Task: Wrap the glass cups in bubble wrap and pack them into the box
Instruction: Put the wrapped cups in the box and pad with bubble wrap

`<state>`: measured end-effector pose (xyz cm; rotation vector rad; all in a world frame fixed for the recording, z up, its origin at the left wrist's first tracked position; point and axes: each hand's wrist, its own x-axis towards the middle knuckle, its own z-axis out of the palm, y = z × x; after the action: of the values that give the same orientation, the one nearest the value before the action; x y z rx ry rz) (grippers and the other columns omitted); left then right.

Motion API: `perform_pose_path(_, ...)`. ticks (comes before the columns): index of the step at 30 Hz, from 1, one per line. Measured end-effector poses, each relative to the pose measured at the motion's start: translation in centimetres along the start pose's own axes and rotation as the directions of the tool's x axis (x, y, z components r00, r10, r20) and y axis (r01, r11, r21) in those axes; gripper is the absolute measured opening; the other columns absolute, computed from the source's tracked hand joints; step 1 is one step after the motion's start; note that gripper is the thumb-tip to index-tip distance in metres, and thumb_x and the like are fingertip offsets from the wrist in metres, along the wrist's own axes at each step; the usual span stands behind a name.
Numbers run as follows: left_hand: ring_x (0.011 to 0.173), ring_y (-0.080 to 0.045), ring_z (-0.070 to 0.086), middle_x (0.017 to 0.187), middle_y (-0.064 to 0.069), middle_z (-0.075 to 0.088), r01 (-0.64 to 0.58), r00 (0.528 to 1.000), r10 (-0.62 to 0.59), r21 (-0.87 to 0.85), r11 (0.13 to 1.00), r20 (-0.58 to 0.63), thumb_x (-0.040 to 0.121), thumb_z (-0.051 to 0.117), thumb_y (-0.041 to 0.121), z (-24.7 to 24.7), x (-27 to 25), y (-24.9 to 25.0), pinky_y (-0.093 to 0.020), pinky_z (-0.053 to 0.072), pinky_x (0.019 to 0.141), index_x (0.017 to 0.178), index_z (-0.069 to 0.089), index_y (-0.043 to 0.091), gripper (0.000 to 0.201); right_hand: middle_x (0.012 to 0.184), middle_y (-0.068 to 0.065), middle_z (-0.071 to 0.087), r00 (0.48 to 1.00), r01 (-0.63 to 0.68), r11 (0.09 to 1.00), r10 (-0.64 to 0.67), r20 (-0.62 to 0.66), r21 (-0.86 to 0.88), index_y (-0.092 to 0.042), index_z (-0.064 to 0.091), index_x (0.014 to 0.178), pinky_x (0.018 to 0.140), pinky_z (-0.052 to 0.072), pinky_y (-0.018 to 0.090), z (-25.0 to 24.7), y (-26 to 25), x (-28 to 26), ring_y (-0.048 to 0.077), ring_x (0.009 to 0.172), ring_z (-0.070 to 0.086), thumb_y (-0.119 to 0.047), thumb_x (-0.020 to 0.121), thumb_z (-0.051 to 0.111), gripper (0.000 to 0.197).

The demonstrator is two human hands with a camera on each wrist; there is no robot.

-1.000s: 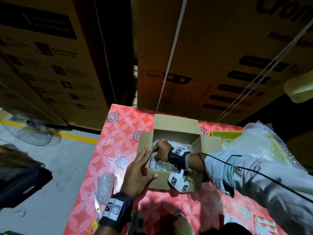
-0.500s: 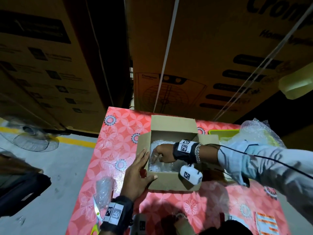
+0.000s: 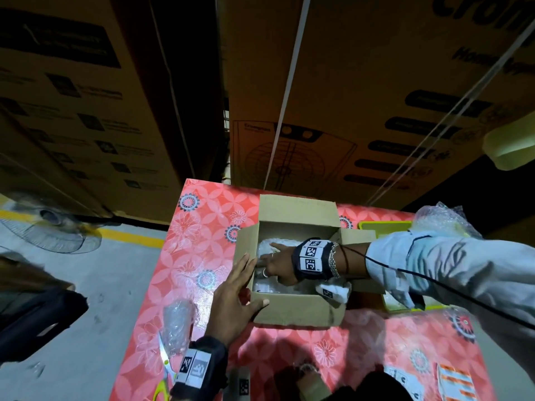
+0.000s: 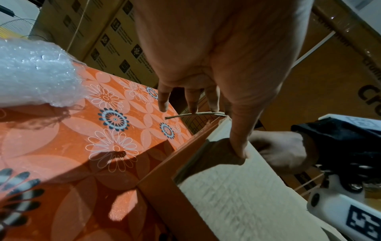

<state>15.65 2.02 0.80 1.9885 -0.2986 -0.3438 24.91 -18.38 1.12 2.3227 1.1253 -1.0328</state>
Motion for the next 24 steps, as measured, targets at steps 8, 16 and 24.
perform_pose_path(8, 0.144, 0.019, 0.023, 0.162, 0.034, 0.023, 0.024, 0.999, -0.024, -0.007, 1.0, 0.023, 0.075, 0.092, 0.02, -0.1, 0.3, 0.1, -0.033, 0.038, 0.12, 0.154, 0.038, 0.049, 0.1, 0.166, 0.006, 0.024, 0.992, -0.113, 0.993, 0.114, -0.06, 0.017, -0.021, 0.04, 0.156, 0.123, 0.007, 0.064, -0.4, 0.5, -1.0, 0.026, 0.155, 0.014, -0.025, 0.096, 0.059, 0.063)
perform_pose_path(16, 0.149, -0.004, 0.034, 0.164, 0.018, 0.032, 0.002, 1.0, -0.003, 0.135, 0.991, 0.007, 0.072, 0.094, 0.021, -0.8, 0.2, 1.6, -0.037, 0.038, 0.121, 0.155, 0.045, 0.031, 0.097, 0.139, 0.002, 0.062, 0.96, -0.095, 0.822, 0.224, -0.166, 0.561, -0.023, 0.065, 0.137, 0.108, 0.043, 0.035, -3.0, 1.2, -10.3, 0.02, 0.126, 0.057, -0.011, 0.099, 0.054, 0.041)
perform_pose_path(24, 0.125, -0.018, 0.06, 0.134, 0.007, 0.066, -0.17, 0.981, 0.18, 0.131, 0.977, -0.068, 0.081, 0.087, 0.014, 1.2, 0.8, 7.9, -0.051, 0.051, 0.105, 0.13, 0.068, 0.029, 0.055, 0.101, -0.009, 0.077, 0.637, 0.215, 0.326, 0.668, -0.385, 0.921, -0.015, 0.077, 0.11, 0.078, 0.051, 0.014, 5.3, -2.4, -23.0, 0.004, 0.091, 0.071, -0.005, 0.094, 0.068, 0.021)
